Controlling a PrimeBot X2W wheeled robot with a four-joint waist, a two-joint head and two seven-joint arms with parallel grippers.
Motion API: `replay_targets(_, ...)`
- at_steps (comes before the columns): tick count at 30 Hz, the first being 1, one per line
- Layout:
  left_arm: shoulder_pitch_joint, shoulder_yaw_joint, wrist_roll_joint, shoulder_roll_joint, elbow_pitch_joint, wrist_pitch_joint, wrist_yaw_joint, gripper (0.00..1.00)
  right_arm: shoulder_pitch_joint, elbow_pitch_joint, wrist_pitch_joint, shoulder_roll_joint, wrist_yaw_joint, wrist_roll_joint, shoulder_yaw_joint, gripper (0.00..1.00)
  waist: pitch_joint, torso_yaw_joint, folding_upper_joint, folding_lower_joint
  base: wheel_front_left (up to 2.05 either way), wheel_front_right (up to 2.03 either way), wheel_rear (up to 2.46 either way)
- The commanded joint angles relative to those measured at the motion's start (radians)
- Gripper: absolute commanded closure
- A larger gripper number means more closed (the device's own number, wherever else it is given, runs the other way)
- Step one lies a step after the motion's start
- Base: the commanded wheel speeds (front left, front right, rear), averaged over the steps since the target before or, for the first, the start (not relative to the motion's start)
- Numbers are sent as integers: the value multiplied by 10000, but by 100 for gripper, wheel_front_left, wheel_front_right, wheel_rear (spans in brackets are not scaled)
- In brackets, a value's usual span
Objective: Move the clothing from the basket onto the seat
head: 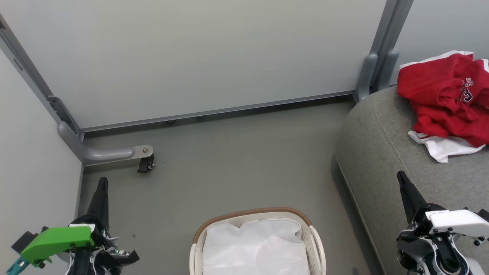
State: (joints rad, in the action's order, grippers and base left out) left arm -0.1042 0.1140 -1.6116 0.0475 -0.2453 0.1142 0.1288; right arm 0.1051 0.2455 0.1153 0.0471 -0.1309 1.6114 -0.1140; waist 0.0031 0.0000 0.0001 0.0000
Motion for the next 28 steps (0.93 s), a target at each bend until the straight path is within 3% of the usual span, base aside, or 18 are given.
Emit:
replay_targets(1, -101, 21, -30, 52, 17, 28, 48, 100, 59, -35, 10, 60, 3, 33, -16, 100, 0, 0, -1, 0, 0, 0, 0)
replay_targets(28, -101, 20, -30, 52, 18, 28, 48, 100, 59, -35, 9, 61, 3, 33, -16, 100, 0, 0, -1, 0, 0, 0, 0)
